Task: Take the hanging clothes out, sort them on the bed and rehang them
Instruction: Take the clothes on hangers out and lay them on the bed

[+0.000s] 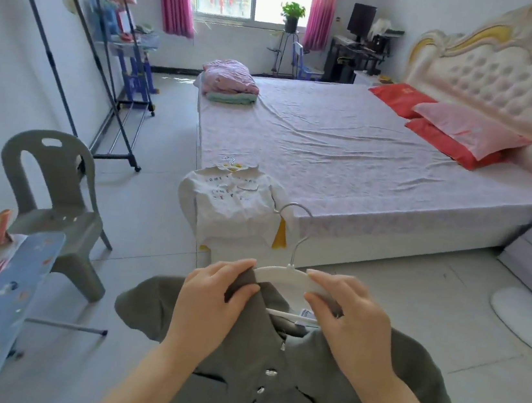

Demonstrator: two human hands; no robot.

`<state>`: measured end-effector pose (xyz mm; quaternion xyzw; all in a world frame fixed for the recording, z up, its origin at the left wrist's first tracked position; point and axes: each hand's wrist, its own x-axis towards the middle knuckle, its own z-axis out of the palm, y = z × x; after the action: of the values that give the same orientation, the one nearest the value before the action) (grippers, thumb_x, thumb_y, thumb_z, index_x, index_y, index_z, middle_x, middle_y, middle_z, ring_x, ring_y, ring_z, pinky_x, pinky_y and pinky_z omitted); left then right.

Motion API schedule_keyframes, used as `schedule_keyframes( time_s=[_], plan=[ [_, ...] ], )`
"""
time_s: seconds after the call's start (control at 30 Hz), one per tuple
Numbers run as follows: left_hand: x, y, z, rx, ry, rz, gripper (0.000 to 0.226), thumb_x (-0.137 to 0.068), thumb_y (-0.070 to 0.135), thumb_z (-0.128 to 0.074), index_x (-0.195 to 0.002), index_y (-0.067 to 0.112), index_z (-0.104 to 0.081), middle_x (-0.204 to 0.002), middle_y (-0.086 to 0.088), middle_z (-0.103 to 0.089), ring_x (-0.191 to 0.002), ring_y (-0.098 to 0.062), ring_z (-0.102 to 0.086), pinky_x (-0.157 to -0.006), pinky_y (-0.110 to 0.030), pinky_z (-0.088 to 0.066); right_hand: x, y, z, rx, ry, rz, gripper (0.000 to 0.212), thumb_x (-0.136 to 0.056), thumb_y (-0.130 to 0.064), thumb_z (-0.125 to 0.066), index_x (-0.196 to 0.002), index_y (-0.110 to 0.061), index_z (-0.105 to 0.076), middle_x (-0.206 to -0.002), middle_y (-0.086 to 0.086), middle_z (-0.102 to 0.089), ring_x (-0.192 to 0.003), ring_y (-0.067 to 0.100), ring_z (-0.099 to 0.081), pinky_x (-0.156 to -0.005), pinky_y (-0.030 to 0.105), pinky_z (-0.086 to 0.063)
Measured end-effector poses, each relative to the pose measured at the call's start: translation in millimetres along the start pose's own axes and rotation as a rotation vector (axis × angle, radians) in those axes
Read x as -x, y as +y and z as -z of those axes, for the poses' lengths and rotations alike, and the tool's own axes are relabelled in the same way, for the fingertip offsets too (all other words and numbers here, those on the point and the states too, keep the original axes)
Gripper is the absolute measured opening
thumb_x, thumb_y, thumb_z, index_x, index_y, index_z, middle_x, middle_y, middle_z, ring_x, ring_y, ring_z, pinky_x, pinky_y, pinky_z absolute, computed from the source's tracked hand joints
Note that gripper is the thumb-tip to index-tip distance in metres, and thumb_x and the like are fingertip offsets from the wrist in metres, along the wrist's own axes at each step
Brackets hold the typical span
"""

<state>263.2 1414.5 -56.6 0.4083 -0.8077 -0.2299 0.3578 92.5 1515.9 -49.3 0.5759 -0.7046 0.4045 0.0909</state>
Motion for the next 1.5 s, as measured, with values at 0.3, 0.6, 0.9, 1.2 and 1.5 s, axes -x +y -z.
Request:
schedule_keyframes(
  time_s=[0.3, 0.6, 0.9, 1.2, 1.5],
  plan=[
    [-139, -32, -47, -0.073, 0.061, 0.117, 0.033, -0.077, 0.022, -0.073, -0.11, 0.025, -0.066, -0.099, 0.008, -0.068, -0.085, -0.006, -0.057, -0.082, -0.023, -0.037, -145, 83, -79, -0.188, -0.11, 0.003, 0.034, -0.07, -0.014, -0.08, -0.1, -0.026, -0.071, -0.087, -0.012, -0.065, -0.058, 0.002, -0.059, -0.057, 0.009, -0.046],
    [-273, -106, -82, -0.015, 0.09, 0.217, 0.031, -0.078, 0.018, -0.072, -0.109, 0.021, -0.067, -0.103, 0.008, -0.068, -0.094, -0.013, -0.062, -0.086, -0.033, -0.046, -273, 134, -186, -0.277, -0.132, 0.04, 0.033, -0.071, -0.01, -0.079, -0.1, -0.026, -0.073, -0.085, -0.014, -0.061, -0.065, 0.006, -0.058, -0.061, 0.02, -0.048],
    [-428, -207, -106, 0.035, -0.004, 0.275, 0.032, -0.079, 0.02, -0.071, -0.111, 0.02, -0.066, -0.108, 0.005, -0.067, -0.102, -0.013, -0.06, -0.091, -0.028, -0.044, -396, 174, -310, -0.276, -0.17, -0.009, 0.037, -0.073, -0.009, -0.078, -0.102, -0.03, -0.07, -0.086, -0.014, -0.061, -0.071, 0.005, -0.058, -0.06, 0.02, -0.048],
    [-536, -279, -140, 0.029, -0.044, 0.371, 0.03, -0.08, 0.017, -0.069, -0.111, 0.018, -0.066, -0.109, 0.006, -0.066, -0.103, -0.011, -0.058, -0.087, -0.015, -0.036, -489, 210, -401, -0.251, -0.254, -0.039, 0.037, -0.072, -0.003, -0.077, -0.102, -0.022, -0.072, -0.083, -0.003, -0.066, -0.065, 0.015, -0.062, -0.058, 0.032, -0.053],
    [-639, -341, -181, -0.065, -0.018, 0.496, 0.022, -0.08, 0.019, -0.069, -0.102, 0.022, -0.068, -0.099, 0.008, -0.069, -0.094, -0.013, -0.06, -0.077, -0.022, -0.039, -589, 262, -498, -0.259, -0.476, -0.068, 0.035, -0.078, -0.009, -0.073, -0.107, -0.027, -0.07, -0.088, -0.007, -0.065, -0.075, 0.017, -0.062, -0.063, 0.033, -0.053]
  ],
)
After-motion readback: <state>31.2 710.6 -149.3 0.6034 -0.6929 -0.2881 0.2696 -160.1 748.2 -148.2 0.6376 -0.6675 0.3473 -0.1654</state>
